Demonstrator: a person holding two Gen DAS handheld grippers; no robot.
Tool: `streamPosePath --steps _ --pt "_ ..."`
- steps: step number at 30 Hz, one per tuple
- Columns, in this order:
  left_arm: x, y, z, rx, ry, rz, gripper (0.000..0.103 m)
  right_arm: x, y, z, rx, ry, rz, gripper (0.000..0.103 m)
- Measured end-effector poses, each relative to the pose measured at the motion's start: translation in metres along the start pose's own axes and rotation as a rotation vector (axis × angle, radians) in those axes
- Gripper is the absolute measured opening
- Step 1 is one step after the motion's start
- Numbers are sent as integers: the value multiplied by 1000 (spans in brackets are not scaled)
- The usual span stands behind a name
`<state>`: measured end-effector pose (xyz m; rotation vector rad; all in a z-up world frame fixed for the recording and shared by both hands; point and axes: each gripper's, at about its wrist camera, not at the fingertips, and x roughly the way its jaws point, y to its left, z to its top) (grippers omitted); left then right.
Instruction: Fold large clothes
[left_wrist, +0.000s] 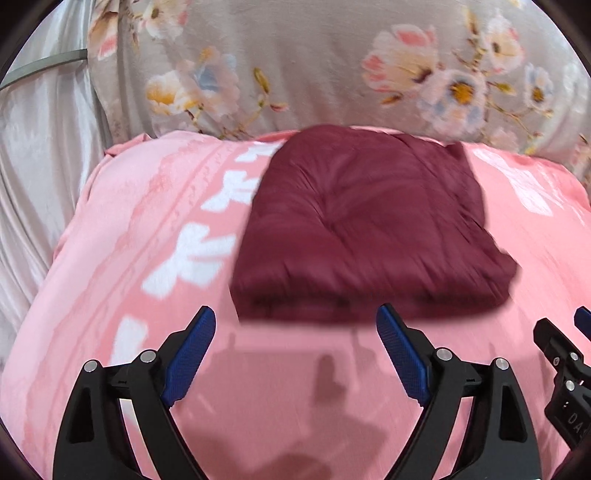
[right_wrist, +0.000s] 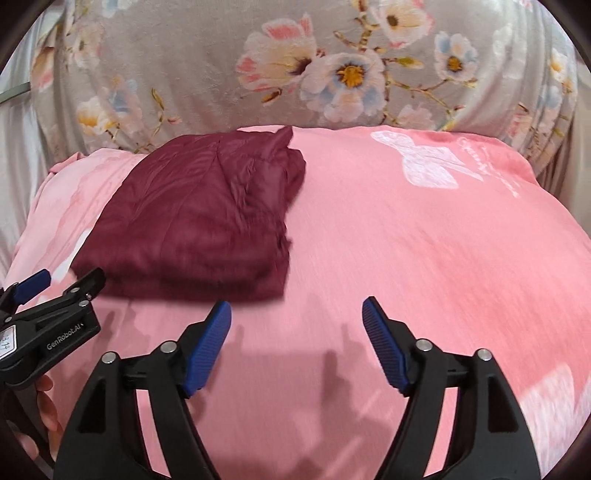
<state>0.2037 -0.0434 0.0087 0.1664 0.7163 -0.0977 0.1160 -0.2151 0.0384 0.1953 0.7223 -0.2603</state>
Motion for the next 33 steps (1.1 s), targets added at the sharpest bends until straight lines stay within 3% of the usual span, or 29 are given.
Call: streamPosePath --steps 7,13,18,23,33 --pt "-36 -18 -47 55 10 5 87 -39 -1 -39 -25 -17 -5 90" --pt "-52 -20 -70 49 7 47 87 -59 5 -51 -60 -55 -13 94" --pt "-53 -13 -73 10 7 67 87 -58 6 -55 -64 -25 24 97" --pt "-52 -15 -74 13 11 102 87 -52 13 -57 -84 7 -55 98" --pt "-50 -20 -74 28 12 96 87 -49 6 -57 -58 26 -17 98"
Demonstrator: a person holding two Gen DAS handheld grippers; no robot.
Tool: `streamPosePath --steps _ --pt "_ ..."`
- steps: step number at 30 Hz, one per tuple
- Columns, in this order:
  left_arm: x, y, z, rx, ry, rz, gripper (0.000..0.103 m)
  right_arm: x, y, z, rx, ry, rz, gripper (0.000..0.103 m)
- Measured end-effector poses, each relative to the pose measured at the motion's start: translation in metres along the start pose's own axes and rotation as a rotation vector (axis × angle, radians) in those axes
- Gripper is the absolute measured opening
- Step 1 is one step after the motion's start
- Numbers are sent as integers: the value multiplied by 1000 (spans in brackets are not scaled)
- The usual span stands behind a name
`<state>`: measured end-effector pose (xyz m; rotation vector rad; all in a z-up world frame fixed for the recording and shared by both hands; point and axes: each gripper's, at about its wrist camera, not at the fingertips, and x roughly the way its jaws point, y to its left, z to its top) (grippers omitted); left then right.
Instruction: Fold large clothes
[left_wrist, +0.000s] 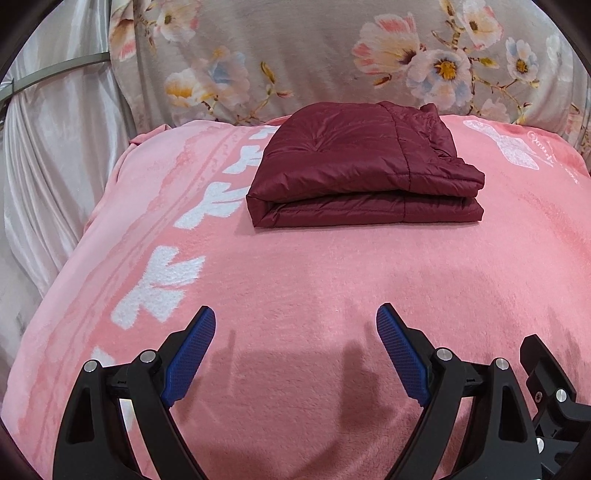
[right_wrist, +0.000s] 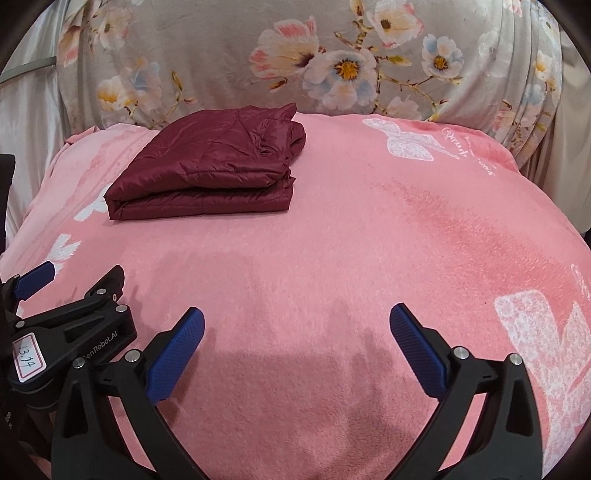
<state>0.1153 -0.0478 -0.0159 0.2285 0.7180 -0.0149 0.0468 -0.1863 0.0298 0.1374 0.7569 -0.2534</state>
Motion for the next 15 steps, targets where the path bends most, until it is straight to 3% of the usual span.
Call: streamPosePath --steps 15 --pt "2 -1 -1 5 2 17 87 1 2 -1 -1 0 -21 98"
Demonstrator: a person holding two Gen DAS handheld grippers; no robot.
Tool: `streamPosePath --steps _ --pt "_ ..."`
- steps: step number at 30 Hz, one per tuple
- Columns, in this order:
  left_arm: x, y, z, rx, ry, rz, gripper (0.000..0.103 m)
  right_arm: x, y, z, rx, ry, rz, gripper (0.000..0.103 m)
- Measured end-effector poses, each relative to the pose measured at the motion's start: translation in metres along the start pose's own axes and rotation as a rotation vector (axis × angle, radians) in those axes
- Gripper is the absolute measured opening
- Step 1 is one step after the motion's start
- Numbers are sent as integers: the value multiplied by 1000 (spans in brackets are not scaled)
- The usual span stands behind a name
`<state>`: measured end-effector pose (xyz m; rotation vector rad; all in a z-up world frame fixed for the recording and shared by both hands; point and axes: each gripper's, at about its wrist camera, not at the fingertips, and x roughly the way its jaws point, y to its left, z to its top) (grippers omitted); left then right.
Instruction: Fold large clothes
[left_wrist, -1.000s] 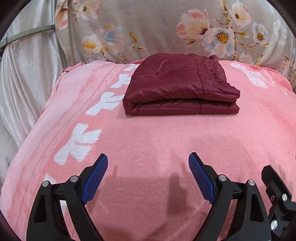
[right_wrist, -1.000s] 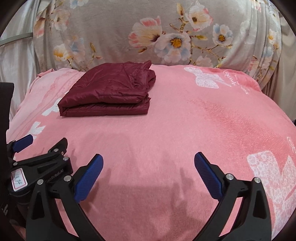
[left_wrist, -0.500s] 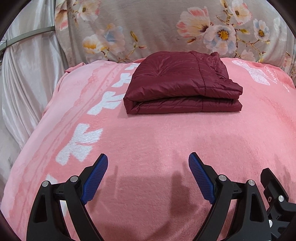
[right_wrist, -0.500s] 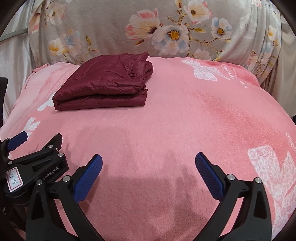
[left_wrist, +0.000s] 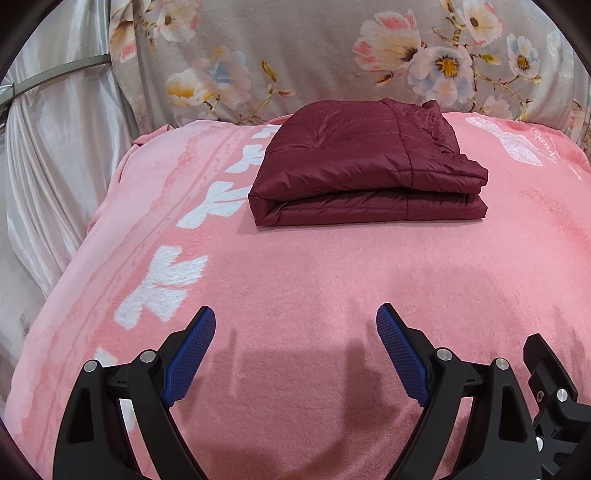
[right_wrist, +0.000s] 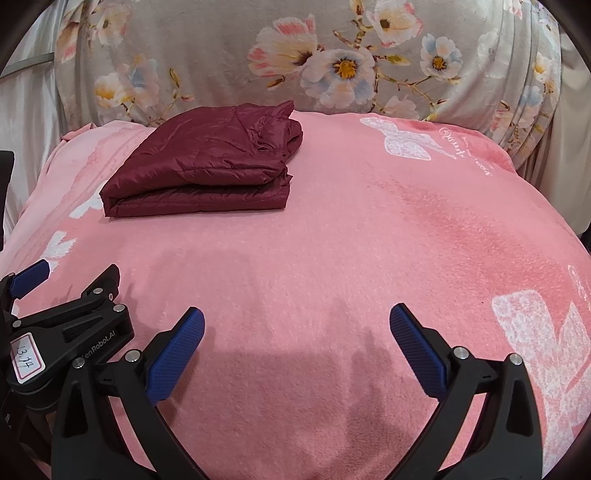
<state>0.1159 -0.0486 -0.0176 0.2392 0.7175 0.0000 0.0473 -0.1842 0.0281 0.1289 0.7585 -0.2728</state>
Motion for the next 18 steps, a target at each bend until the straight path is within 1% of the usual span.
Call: streamPosePath --steps 18 --pt "2 0 -1 1 7 18 87 0 -1 0 -3 1 0 98"
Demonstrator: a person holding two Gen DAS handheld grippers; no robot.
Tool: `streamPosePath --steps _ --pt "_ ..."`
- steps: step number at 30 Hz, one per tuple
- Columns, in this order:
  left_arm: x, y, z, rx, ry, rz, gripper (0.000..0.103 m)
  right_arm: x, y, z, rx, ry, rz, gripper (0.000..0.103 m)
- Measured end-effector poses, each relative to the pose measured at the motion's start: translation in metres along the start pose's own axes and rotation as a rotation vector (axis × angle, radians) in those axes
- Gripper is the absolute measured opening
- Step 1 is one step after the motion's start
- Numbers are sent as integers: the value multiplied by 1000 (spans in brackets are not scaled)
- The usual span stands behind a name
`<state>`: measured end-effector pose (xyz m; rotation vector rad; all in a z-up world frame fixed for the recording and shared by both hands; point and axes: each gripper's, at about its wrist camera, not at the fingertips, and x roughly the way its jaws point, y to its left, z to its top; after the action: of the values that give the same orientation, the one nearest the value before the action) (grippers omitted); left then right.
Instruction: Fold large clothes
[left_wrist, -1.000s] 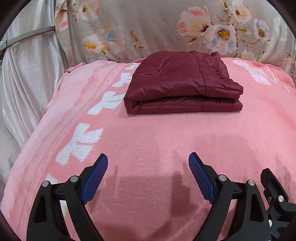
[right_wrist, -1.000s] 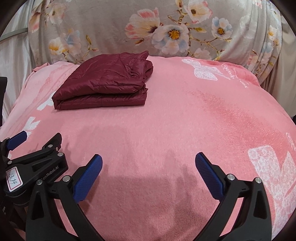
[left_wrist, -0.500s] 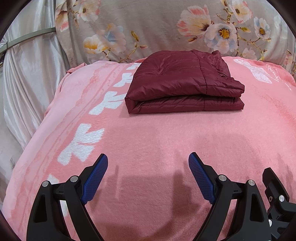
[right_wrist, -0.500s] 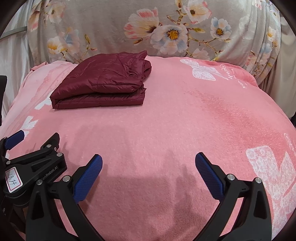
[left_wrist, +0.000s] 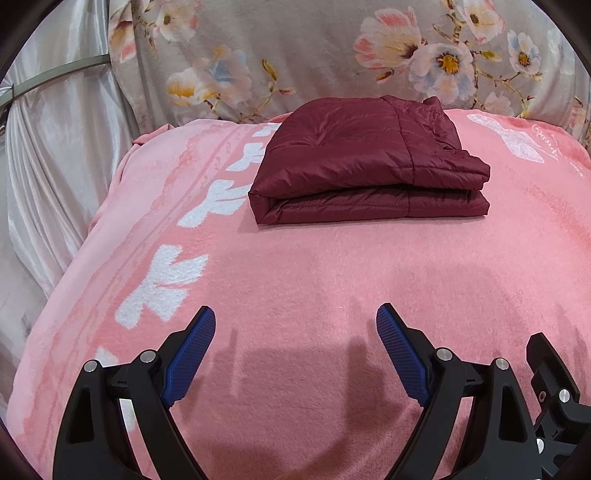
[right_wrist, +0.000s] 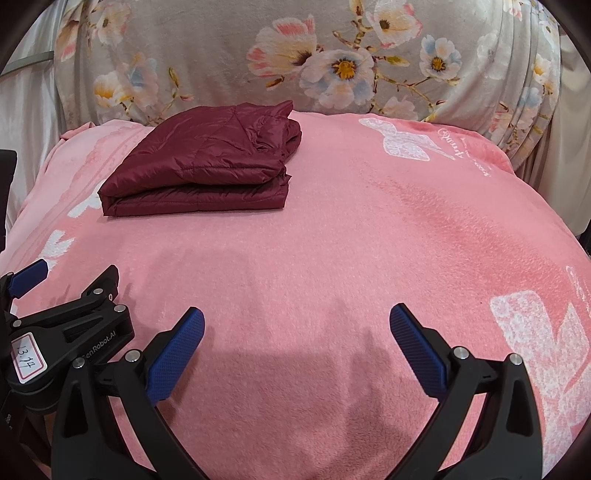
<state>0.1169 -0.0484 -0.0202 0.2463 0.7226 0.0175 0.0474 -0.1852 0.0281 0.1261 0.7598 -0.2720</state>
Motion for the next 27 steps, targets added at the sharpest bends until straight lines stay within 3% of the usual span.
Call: streamPosePath --steps 27 --pt "2 -1 0 3 7 -2 86 0 -2 0 -4 1 -1 98"
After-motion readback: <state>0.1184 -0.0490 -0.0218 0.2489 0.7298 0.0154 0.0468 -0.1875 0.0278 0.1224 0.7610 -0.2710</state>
